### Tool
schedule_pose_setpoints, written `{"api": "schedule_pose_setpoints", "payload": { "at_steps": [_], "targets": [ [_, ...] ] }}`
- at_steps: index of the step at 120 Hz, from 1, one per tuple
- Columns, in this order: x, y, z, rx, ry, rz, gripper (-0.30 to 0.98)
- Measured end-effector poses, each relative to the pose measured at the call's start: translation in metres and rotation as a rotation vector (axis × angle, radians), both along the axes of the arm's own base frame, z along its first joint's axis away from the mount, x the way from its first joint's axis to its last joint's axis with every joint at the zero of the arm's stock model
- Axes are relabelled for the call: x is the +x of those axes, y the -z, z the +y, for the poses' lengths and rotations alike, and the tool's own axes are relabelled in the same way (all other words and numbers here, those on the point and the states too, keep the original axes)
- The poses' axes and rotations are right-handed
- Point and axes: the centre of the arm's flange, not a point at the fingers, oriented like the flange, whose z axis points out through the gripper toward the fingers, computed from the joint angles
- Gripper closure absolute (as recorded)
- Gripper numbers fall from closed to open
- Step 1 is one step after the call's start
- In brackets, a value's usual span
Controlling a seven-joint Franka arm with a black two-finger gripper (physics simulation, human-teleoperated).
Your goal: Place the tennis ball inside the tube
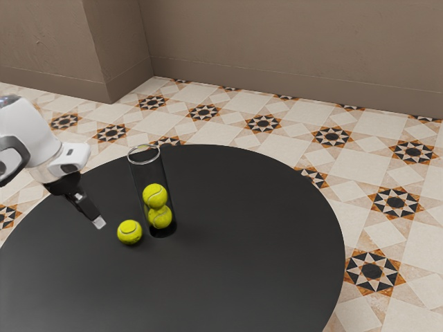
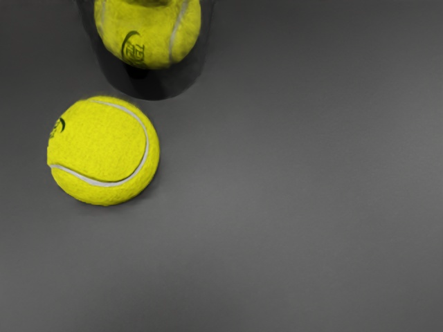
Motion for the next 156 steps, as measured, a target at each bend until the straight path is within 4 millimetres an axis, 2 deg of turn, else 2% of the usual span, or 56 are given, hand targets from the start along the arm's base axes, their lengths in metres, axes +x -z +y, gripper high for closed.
{"api": "schedule_pose_setpoints", "payload": {
  "at_steps": [17,23,38,61,70,78,100,119,156],
  "targets": [
    [0.024,0.05,0.015,0.003,0.124,-0.066,0.0],
    [0.032,0.059,0.021,0.001,0.149,-0.096,0.0],
    [0.054,0.075,0.021,-0.007,0.213,-0.159,0.0],
    [0.06,0.104,0.02,0.047,0.33,-0.202,0.0],
    [0.062,0.11,0.016,0.055,0.368,-0.215,0.0],
    [0.063,0.119,0.02,0.056,0.378,-0.217,0.0],
    [0.075,0.12,0.021,0.07,0.415,-0.247,0.0],
    [0.087,0.134,0.021,0.066,0.436,-0.254,0.0],
    [0.088,0.145,0.019,0.053,0.454,-0.266,0.0]
  ]
}}
